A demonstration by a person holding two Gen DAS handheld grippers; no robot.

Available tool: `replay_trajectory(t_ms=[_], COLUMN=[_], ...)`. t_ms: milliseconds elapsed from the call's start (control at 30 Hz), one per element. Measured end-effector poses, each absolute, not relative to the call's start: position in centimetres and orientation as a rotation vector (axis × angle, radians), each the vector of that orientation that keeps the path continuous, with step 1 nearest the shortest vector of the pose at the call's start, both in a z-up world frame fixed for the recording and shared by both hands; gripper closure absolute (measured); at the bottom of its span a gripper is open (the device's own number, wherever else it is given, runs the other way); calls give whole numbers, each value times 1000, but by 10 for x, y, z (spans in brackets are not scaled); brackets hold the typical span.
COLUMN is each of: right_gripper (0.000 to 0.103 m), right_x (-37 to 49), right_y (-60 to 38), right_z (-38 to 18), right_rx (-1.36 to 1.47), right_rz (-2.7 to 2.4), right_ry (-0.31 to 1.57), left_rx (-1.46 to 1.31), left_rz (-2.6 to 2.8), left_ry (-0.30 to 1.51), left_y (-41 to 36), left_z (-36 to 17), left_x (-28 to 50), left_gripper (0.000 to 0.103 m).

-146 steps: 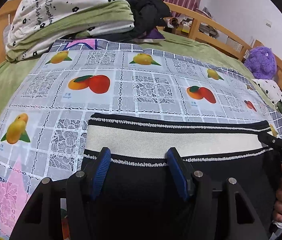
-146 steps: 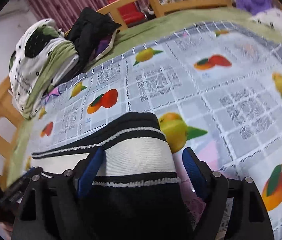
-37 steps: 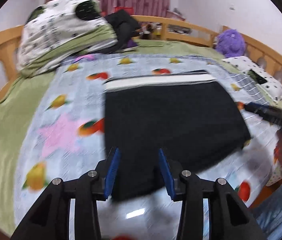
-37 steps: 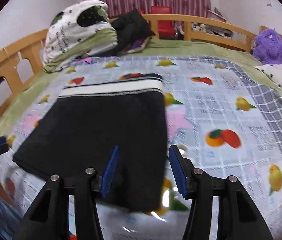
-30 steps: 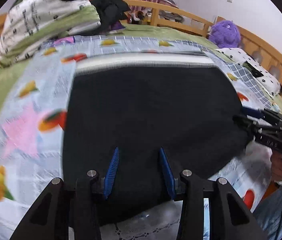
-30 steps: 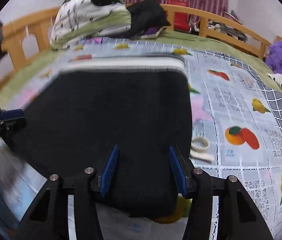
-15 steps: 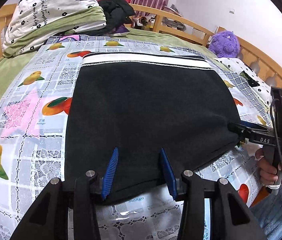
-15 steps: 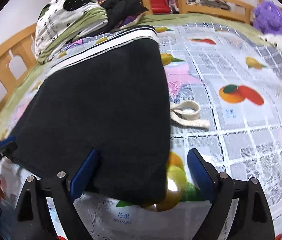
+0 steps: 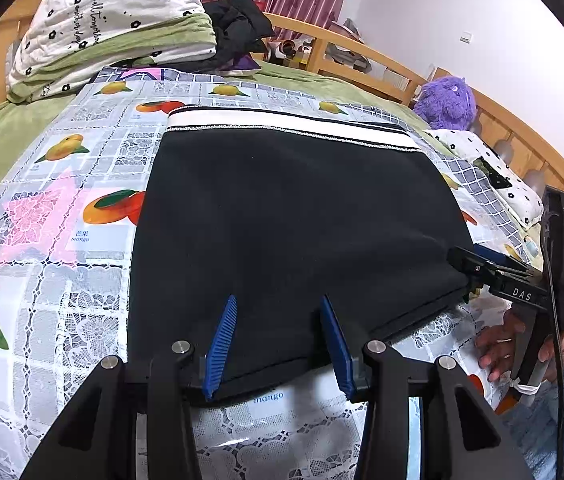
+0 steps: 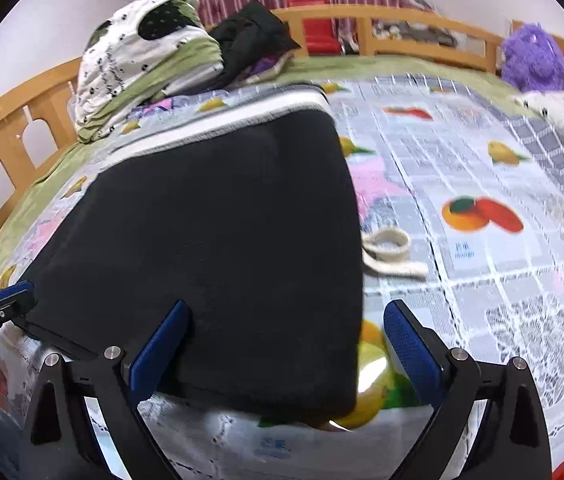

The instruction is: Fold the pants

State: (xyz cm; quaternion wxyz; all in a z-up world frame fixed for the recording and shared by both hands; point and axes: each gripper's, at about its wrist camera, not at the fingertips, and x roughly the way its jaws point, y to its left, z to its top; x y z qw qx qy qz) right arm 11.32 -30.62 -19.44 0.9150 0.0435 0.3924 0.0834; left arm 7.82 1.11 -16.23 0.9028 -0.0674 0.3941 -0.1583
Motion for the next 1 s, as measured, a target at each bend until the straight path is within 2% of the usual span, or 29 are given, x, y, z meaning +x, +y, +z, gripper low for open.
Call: replay_trajectory(t_ms=[100,167,233,400,600,667,800,1000], right_gripper=[8,19,23,23,25,26,26,26], right_x=[115,120,115,113,133,132,104,76], right_y=[-300,-299,-300,-286,-248,-242,-226,-229], right_z=[-194,-185,-169,-140,-155,-170,-183,-189], right_rx=[75,56,15,15,-77,-99,-238,-271], right_rz=[187,207,166,227,303,340,398,399], right_ry=[829,878,826,728,720,768,741,750], left_rx=[-123,-138,-171,-185,-122,-89,-83,-101], left_rz=[-329,-344,-375,-392,-401,-417,-479,-480], left_ry=[819,806,769,784,879,871,829,854], left_y=[11,14,19,1,-36,-42,-32,-6], left_z=[-160,-152,-141,-129,-147,-157,-159,-161], left_x=[78,76,75,110,151,141,112,85], left_gripper=[61,62,62,61,61,61,61,61])
